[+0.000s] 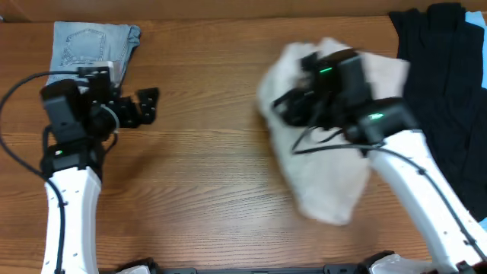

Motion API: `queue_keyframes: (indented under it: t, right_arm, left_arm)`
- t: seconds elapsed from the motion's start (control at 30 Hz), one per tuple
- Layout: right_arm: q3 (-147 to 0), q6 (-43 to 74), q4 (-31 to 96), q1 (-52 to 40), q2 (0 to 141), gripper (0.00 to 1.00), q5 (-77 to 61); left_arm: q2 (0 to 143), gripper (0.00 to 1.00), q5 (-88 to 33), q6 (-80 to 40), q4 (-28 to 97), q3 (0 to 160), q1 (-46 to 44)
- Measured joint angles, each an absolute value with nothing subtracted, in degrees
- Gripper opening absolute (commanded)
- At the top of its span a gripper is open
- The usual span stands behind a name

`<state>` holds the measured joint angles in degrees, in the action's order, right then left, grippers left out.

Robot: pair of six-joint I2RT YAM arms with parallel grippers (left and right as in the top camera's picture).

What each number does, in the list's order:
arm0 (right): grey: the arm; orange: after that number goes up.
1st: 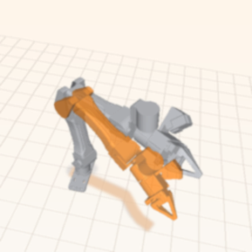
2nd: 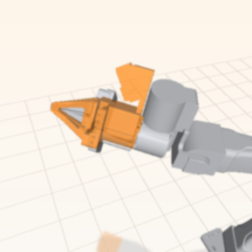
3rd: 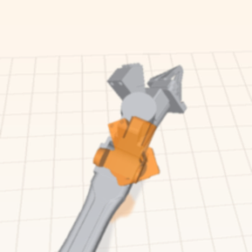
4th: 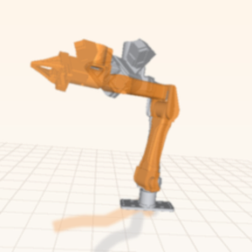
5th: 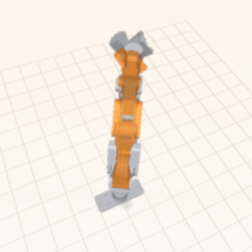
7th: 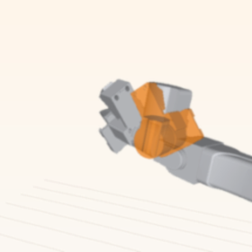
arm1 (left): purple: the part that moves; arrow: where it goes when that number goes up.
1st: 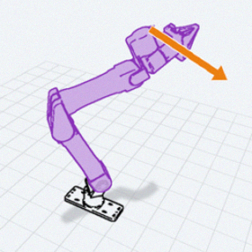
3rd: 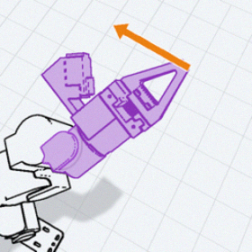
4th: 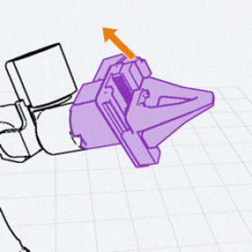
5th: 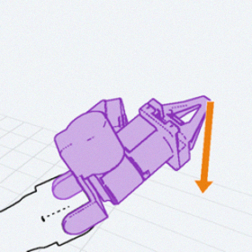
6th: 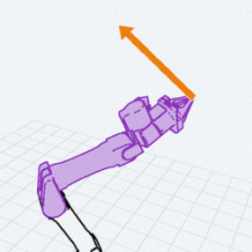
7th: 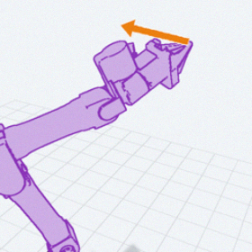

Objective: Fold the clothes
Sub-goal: 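Grasp the beige shorts with the right gripper and drop them mid-table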

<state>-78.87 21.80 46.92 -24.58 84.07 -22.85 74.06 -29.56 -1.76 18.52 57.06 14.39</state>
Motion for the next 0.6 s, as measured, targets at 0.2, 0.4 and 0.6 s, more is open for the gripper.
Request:
queue_keyframes:
  t: [0.2, 0.4, 0.6]
  right_arm:
    - [-79.13, 23.70, 44.21, -37.34, 92.29, 0.62, -20.53]
    - [-79.15, 23.94, 45.28, -35.48, 93.34, 0.64, -19.75]
    - [-79.22, 24.01, 54.92, -23.22, 91.98, 0.69, -14.63]
  left_arm:
    - [74.06, 1.00, -29.30, -1.74, 19.20, 57.06, 19.29]
    - [74.06, 1.00, -29.34, -1.74, 18.39, 57.06, 19.55]
    - [74.06, 1.00, -29.78, -1.65, 18.15, 57.06, 19.03]
